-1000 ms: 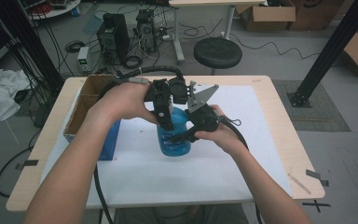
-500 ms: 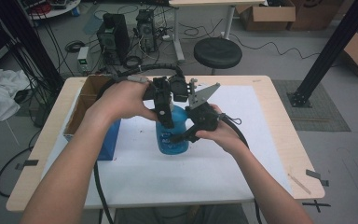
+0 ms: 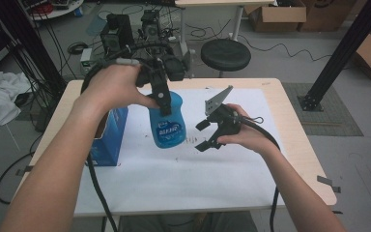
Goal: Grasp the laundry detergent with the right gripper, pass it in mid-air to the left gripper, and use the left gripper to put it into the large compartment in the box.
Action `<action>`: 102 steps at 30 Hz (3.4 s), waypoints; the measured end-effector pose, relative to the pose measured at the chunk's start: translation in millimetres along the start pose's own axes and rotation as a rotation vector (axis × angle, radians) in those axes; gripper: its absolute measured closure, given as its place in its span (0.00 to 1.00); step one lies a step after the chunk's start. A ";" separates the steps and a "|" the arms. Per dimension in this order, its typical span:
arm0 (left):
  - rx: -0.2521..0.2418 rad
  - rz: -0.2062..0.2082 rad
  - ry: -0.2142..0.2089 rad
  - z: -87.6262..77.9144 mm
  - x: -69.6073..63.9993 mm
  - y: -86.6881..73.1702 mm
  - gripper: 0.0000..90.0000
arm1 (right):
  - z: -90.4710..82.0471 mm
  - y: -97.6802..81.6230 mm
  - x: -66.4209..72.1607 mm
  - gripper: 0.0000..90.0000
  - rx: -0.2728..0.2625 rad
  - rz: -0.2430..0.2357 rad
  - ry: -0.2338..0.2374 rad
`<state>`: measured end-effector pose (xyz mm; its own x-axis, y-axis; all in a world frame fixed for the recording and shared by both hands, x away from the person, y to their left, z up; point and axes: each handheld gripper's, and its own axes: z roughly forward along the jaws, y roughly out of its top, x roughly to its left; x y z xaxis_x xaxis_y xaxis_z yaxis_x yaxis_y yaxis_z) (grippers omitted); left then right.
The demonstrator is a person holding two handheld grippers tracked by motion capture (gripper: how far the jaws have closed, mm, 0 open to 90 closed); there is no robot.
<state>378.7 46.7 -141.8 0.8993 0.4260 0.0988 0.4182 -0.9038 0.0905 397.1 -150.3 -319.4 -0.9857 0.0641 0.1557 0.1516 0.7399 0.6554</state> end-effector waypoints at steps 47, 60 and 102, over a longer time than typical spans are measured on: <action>0.126 -1.120 0.189 -41.3 119.6 -134.5 0.43 | -63.6 -46.0 -11.3 0.19 0.262 0.078 -0.119; 0.181 -1.113 0.163 16.6 121.7 -138.8 0.43 | -60.1 -49.2 -11.2 0.19 0.269 0.078 -0.115; 0.229 -1.092 0.104 126.6 116.3 -154.8 0.43 | -58.8 -52.1 -10.4 0.19 0.257 0.086 -0.122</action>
<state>434.7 231.1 -269.8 0.0256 0.9867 0.1607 0.9997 -0.0252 -0.0041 403.7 -228.9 -311.8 -0.9738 0.2027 0.1027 0.2273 0.8724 0.4327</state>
